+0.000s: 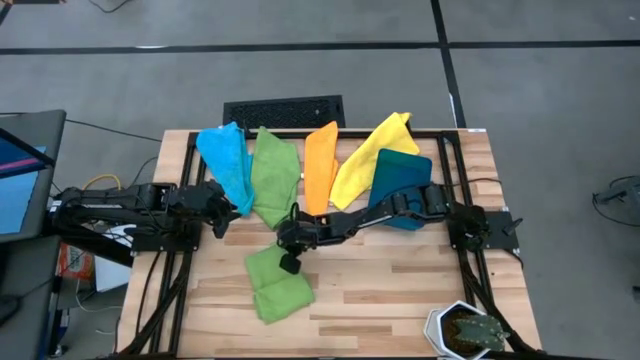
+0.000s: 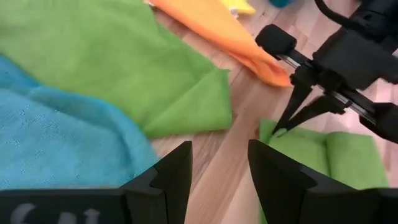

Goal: Fold microfiber towels
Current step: Fold the bottom green microfiber cloth

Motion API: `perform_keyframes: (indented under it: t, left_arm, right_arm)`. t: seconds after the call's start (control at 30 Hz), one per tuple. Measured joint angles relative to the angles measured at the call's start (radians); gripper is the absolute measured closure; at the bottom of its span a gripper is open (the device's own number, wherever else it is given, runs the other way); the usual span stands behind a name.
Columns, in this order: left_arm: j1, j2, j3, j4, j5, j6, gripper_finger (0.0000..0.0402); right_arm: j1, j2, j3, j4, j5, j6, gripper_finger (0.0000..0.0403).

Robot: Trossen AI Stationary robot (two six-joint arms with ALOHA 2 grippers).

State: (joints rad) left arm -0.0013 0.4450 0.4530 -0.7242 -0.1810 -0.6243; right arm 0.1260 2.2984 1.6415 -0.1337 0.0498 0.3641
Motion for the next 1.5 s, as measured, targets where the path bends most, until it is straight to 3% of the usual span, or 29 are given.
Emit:
perform_keyframes:
  t: [0.23, 0.47, 0.67, 0.83, 1.0, 1.27, 1.5]
  left_arm:
    - [0.0, 0.0, 0.0, 0.192, 0.041, 0.065, 0.024]
    - [0.0, 0.0, 0.0, 0.473, 0.125, 0.273, 0.0207]
    - [0.001, 0.022, 0.0, 0.574, 0.125, 0.408, 0.0198]
    - [0.001, 0.118, 0.0, 0.57, 0.175, 0.489, 0.0197]
    - [0.001, 0.251, 0.0, 0.576, 0.145, 0.606, 0.0197]
    - [-0.014, 0.391, 0.0, 0.579, 0.3, 0.593, 0.0197]
    - [-0.04, 0.408, 0.0, 0.583, 0.267, 0.593, 0.0197]
  right_arm:
    - [-0.031, -0.181, 0.082, -0.03, 0.002, -0.05, 0.0398]
    - [-0.037, -0.417, 0.097, -0.113, 0.003, -0.133, 0.0399]
    - [-0.012, -0.505, 0.093, -0.222, -0.02, -0.111, 0.0399]
    - [0.032, -0.52, 0.094, -0.232, -0.033, -0.077, 0.0399]
    - [0.056, -0.508, 0.093, -0.232, -0.025, -0.04, 0.0399]
    - [0.065, -0.507, 0.093, -0.229, 0.006, -0.022, 0.0396]
    - [0.065, -0.507, 0.093, -0.229, 0.008, -0.006, 0.0397]
